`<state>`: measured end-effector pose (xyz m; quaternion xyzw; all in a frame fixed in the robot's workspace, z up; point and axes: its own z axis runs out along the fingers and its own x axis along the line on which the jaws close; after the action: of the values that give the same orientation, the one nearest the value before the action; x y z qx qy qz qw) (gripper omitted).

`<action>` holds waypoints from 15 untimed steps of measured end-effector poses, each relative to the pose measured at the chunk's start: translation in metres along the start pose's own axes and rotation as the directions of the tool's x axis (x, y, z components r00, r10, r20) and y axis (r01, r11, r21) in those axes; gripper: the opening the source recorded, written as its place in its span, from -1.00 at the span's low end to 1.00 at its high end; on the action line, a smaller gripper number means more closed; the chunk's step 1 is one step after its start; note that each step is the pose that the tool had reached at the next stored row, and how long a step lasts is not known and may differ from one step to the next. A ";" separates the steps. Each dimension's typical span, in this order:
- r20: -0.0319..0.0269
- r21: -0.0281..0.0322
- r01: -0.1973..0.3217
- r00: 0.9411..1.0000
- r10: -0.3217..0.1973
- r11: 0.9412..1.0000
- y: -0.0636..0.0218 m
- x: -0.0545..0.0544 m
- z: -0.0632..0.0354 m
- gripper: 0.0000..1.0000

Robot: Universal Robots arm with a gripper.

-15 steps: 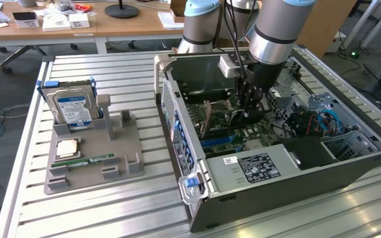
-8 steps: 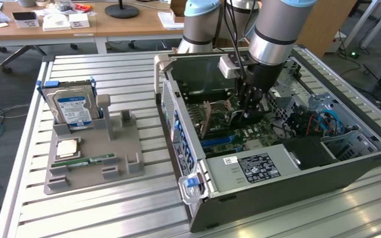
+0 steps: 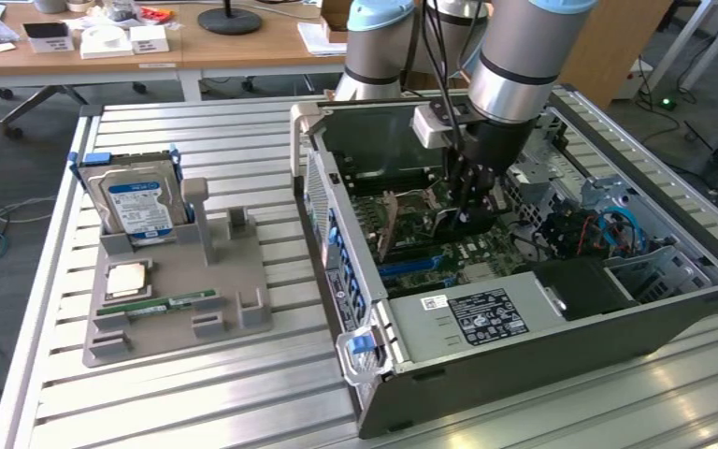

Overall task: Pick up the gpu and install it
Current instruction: 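Insert the gpu into the slot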

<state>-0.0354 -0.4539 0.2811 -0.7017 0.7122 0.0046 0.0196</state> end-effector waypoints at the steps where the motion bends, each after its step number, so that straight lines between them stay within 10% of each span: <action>1: 0.000 0.000 0.000 1.000 0.000 1.000 0.0000 0.000 0.0002 -0.47; 15: 0.000 0.000 0.000 1.000 0.000 1.000 0.0072 0.001 0.0037 -0.47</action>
<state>-0.0425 -0.4549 0.2773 -0.7017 0.7122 0.0047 0.0197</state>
